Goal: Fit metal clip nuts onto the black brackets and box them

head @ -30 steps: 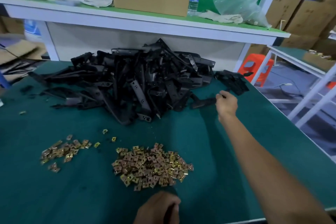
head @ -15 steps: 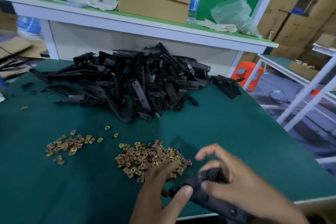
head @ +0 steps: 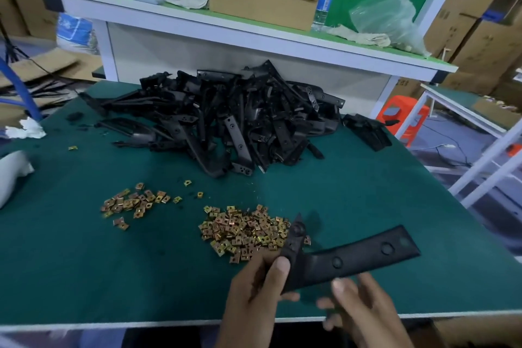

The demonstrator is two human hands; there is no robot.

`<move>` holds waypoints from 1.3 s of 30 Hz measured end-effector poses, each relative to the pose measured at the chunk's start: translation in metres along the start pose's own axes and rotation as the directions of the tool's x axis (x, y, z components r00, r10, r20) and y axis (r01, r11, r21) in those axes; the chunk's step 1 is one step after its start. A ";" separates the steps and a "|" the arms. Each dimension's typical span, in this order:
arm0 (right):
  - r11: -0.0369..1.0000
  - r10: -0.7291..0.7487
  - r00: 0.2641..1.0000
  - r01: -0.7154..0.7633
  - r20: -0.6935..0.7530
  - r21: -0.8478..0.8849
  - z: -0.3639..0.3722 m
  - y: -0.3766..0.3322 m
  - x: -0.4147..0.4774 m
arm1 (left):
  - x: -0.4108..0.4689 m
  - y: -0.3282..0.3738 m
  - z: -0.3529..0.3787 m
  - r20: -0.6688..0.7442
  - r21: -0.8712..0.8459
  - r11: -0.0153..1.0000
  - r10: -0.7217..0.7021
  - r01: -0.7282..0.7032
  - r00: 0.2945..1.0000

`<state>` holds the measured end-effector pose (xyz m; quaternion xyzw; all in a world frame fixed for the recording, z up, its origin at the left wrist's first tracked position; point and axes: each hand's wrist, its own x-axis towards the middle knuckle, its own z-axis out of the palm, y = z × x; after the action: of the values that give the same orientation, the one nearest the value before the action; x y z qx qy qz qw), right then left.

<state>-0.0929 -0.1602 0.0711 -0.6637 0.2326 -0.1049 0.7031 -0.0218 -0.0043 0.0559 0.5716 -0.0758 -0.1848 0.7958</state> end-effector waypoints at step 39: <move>0.741 0.076 0.986 -0.153 0.146 0.654 0.001 0.041 0.107 | 0.114 0.022 -0.033 -0.015 0.571 0.817 0.110 -0.082 0.994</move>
<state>-0.0057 -0.2037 0.0111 -0.3601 0.1817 -0.1007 0.9095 0.0986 -0.0122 0.0550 0.7827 -0.1374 -0.0997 0.5988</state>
